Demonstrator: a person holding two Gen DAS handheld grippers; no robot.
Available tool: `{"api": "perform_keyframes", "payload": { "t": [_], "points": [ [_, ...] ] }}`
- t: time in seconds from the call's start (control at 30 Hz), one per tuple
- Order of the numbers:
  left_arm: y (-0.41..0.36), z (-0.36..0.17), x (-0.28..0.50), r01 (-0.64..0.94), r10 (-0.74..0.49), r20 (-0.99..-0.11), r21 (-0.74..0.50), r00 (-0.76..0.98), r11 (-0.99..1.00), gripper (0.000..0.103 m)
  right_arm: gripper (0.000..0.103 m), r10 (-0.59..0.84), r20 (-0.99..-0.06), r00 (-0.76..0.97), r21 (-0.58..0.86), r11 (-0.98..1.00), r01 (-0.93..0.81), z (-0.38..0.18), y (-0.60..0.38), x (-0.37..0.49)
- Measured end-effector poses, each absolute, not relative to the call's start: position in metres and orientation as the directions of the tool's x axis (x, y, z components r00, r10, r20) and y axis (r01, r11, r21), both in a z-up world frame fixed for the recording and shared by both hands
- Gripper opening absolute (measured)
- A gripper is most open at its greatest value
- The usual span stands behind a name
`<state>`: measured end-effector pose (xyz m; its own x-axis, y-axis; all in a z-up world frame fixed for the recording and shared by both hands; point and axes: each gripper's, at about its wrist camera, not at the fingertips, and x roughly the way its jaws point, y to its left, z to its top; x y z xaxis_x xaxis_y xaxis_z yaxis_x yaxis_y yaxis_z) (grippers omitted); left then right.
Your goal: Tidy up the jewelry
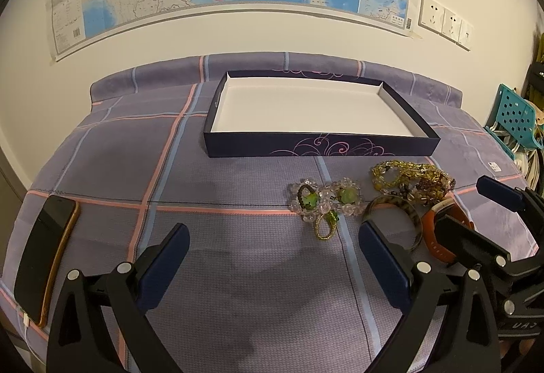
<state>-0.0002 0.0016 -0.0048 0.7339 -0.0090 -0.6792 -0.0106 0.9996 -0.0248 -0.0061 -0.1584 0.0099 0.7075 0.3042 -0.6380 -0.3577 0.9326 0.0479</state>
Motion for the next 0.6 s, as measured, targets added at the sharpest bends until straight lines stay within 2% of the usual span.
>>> {"api": "perform_keyframes", "payload": {
  "t": [0.6],
  "points": [
    [0.0047, -0.0051, 0.0005, -0.016, -0.002, -0.683, -0.020, 0.731, 1.000, 0.096, 0.097, 0.320, -0.640, 0.698, 0.071, 0.930, -0.362, 0.0110, -0.1595, -0.0054]
  ]
}}
